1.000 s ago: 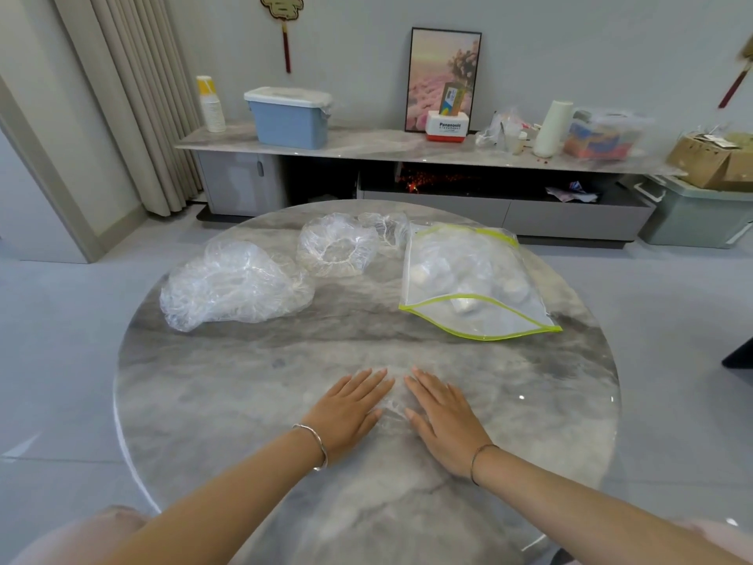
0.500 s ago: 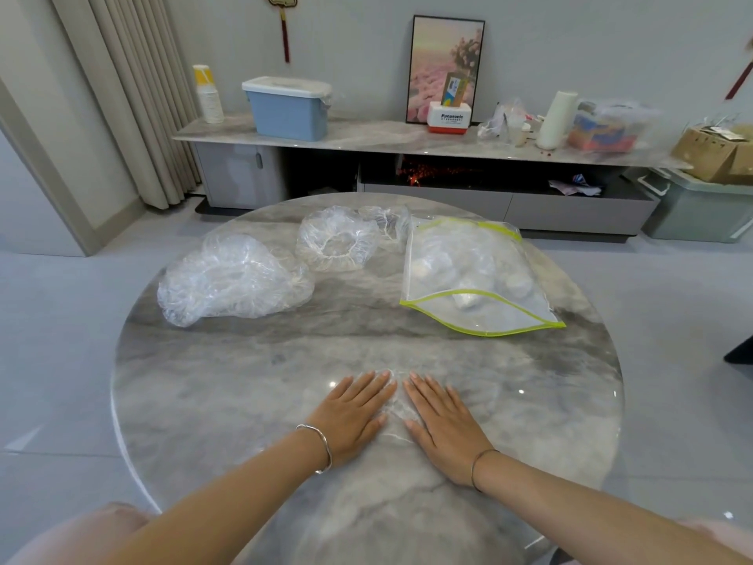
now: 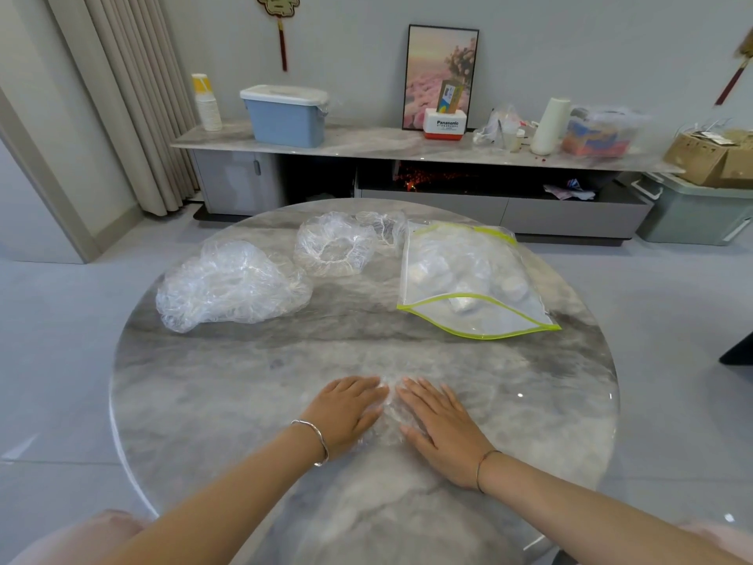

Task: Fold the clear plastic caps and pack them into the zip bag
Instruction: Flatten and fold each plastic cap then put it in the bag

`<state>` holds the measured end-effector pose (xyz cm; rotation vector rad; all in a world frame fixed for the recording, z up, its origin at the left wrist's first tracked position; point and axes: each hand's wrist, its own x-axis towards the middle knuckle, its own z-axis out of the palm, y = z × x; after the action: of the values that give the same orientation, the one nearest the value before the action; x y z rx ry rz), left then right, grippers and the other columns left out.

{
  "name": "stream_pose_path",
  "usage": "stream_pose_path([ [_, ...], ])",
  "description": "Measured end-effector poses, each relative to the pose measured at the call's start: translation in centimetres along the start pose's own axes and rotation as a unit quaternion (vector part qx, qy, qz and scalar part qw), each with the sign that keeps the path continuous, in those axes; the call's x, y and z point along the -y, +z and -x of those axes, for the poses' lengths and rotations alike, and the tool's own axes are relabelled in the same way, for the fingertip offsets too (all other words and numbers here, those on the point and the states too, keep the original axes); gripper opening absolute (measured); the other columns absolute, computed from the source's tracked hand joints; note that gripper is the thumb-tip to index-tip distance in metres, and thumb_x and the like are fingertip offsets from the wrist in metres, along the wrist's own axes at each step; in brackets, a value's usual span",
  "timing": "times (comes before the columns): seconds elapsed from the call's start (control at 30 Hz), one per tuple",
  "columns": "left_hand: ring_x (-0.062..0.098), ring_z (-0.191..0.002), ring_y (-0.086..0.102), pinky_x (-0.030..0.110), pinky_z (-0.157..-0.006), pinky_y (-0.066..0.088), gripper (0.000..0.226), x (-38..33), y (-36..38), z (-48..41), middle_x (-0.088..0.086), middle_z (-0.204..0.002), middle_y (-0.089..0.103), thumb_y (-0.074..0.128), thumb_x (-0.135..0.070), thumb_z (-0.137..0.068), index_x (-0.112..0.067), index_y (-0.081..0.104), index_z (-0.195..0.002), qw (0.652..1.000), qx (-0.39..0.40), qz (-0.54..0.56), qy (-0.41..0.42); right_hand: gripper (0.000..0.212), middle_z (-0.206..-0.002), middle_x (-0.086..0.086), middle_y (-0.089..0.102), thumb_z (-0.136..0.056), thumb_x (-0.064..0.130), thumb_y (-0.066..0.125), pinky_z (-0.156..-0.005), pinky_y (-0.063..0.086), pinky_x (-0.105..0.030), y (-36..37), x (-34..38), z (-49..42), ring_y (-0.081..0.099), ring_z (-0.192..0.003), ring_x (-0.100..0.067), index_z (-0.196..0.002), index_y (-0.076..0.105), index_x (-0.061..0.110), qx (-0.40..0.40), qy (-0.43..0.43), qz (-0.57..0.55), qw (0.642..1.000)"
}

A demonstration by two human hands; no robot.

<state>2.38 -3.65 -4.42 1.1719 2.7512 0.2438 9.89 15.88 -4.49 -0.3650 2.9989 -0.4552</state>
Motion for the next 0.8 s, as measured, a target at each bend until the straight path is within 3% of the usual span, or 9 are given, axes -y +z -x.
stream_pose_path([
  [0.1, 0.018, -0.124, 0.039, 0.027, -0.097, 0.035, 0.047, 0.8, -1.1, 0.1, -0.004, -0.141, 0.037, 0.019, -0.033, -0.097, -0.029, 0.038, -0.139, 0.999, -0.002, -0.042, -0.029, 0.063, -0.152, 0.006, 0.030, -0.091, 0.061, 0.035, -0.115, -0.009, -0.026, -0.2, 0.4, 0.3, 0.020, -0.140, -0.009, -0.144, 0.032, 0.027, -0.056, -0.107, 0.005, 0.993],
  [0.17, 0.018, -0.119, 0.041, 0.027, -0.089, 0.039, 0.051, 0.9, -1.6, 0.4, -0.003, -0.135, 0.038, 0.036, -0.005, -0.094, -0.028, 0.038, -0.139, 0.998, 0.015, -0.028, -0.056, 0.068, -0.147, 0.005, 0.038, -0.082, 0.061, 0.051, -0.115, 0.003, -0.029, -0.2, 0.5, 0.6, 0.028, -0.134, -0.007, -0.140, 0.037, 0.028, -0.028, -0.171, 0.012, 0.985],
  [0.23, 0.018, -0.116, 0.042, 0.026, -0.088, 0.038, 0.056, 0.8, -1.9, 0.6, -0.002, -0.133, 0.040, 0.036, 0.001, -0.091, -0.029, 0.039, -0.139, 0.997, 0.021, -0.015, -0.071, 0.065, -0.138, 0.005, 0.046, -0.079, 0.064, 0.055, -0.112, 0.013, -0.028, -0.2, 0.9, 0.8, 0.036, -0.126, -0.009, -0.132, 0.045, 0.027, -0.009, -0.210, 0.026, 0.977],
  [0.37, 0.017, -0.124, 0.033, 0.023, -0.097, 0.031, 0.057, 0.5, -1.5, 1.3, -0.002, -0.138, 0.035, 0.036, -0.001, -0.089, -0.026, 0.037, -0.140, 0.998, 0.010, -0.035, -0.048, 0.029, -0.117, 0.009, 0.060, -0.084, 0.041, 0.056, -0.096, 0.042, -0.026, 0.4, 1.0, 0.4, 0.052, -0.104, -0.007, -0.109, 0.062, 0.027, -0.060, -0.223, 0.031, 0.973],
  [0.47, 0.015, -0.135, 0.022, 0.024, -0.108, 0.021, 0.060, 0.6, -1.5, 1.8, -0.005, -0.146, 0.027, 0.041, -0.006, -0.084, -0.023, 0.036, -0.141, 0.999, 0.027, -0.015, -0.034, 0.025, -0.105, 0.010, 0.066, -0.081, 0.026, 0.049, -0.082, 0.047, -0.024, 0.3, 1.3, 0.0, 0.060, -0.091, -0.010, -0.100, 0.065, 0.024, -0.057, -0.205, 0.010, 0.977],
  [0.57, 0.012, -0.136, 0.021, 0.022, -0.111, 0.014, 0.072, 0.9, -1.8, 2.2, -0.009, -0.147, 0.029, 0.041, -0.038, -0.073, -0.024, 0.032, -0.143, 0.999, 0.050, 0.011, -0.016, 0.036, -0.101, 0.006, 0.069, -0.082, 0.021, 0.039, -0.078, 0.048, -0.028, -0.2, 1.7, -0.3, 0.062, -0.091, -0.017, -0.104, 0.067, 0.021, -0.054, -0.136, -0.049, 0.988],
  [0.63, 0.011, -0.133, 0.027, 0.021, -0.109, 0.016, 0.084, 1.1, -1.8, 2.3, -0.010, -0.143, 0.036, 0.035, -0.057, -0.062, -0.027, 0.035, -0.141, 0.999, 0.035, 0.025, -0.007, 0.028, -0.099, 0.007, 0.070, -0.086, 0.020, 0.046, -0.083, 0.049, -0.027, -0.7, 1.8, -0.4, 0.063, -0.092, -0.011, -0.103, 0.067, 0.027, -0.063, -0.046, -0.138, 0.987],
  [0.73, 0.013, -0.119, 0.044, 0.022, -0.098, 0.031, 0.057, 1.0, -1.4, 2.0, -0.007, -0.124, 0.054, 0.048, -0.058, -0.076, -0.028, 0.051, -0.124, 0.997, -0.004, 0.069, -0.023, 0.019, -0.093, 0.011, 0.068, -0.083, 0.015, 0.059, -0.087, 0.048, -0.019, -2.0, 2.1, -1.1, 0.062, -0.090, 0.002, -0.091, 0.064, 0.031, -0.085, 0.027, -0.329, 0.940],
  [0.8, 0.016, -0.105, 0.055, 0.025, -0.089, 0.041, 0.040, 0.8, -1.4, 1.5, -0.002, -0.110, 0.063, 0.049, -0.050, -0.083, -0.024, 0.060, -0.111, 0.992, -0.027, 0.109, -0.059, 0.022, -0.092, 0.010, 0.065, -0.080, 0.016, 0.070, -0.088, 0.044, -0.018, -2.9, 2.1, -1.3, 0.061, -0.091, 0.003, -0.095, 0.063, 0.031, -0.091, 0.055, -0.413, 0.905],
])
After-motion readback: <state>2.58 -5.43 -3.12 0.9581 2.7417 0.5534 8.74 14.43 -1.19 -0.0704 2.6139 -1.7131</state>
